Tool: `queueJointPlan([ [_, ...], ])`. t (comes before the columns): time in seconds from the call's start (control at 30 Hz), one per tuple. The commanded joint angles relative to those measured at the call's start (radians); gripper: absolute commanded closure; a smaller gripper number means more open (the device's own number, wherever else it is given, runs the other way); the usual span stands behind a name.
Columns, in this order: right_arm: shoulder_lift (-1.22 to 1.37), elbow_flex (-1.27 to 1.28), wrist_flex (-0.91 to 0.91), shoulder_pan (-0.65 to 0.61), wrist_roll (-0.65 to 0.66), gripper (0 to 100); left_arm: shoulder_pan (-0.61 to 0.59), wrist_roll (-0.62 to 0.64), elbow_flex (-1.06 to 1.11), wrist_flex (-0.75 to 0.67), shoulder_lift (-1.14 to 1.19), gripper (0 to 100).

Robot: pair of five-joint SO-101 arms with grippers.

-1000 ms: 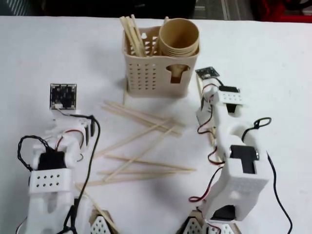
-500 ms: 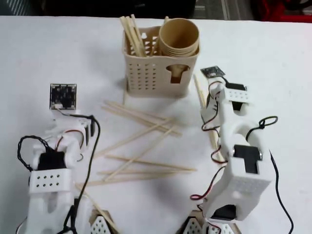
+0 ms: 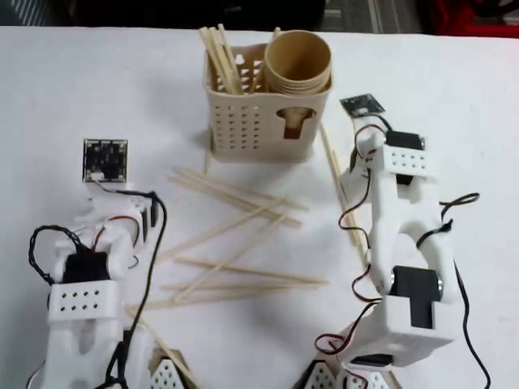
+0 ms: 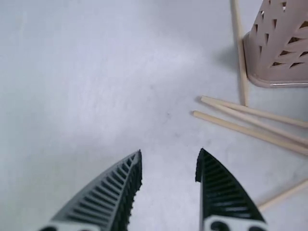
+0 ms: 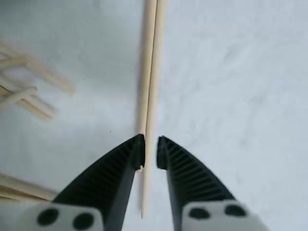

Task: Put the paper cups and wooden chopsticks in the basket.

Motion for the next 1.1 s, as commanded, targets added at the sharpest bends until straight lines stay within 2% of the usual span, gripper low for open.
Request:
queueJointPlan([
  [0.0,0.03,-0.011,0.004,-0.044,0.0,81.6,-0.013,-0.009,-0.009,-0.023,-0.025,81],
  [0.33,0.275,-0.012,-0.147,-0.067,0.006,83.0,-0.038,-0.009,-0.011,-0.023,-0.025,81],
  [0.5,0.328,-0.011,-0.148,-0.104,0.008,96.7,-0.038,-0.009,-0.011,-0.023,-0.025,81],
  [0.57,0.32,-0.011,-0.151,-0.102,0.008,97.8,-0.039,-0.009,-0.011,-0.023,-0.025,81],
  [1.07,0.303,-0.149,-0.127,0.076,0.011,98.0,-0.039,-0.009,-0.012,-0.023,-0.025,81],
])
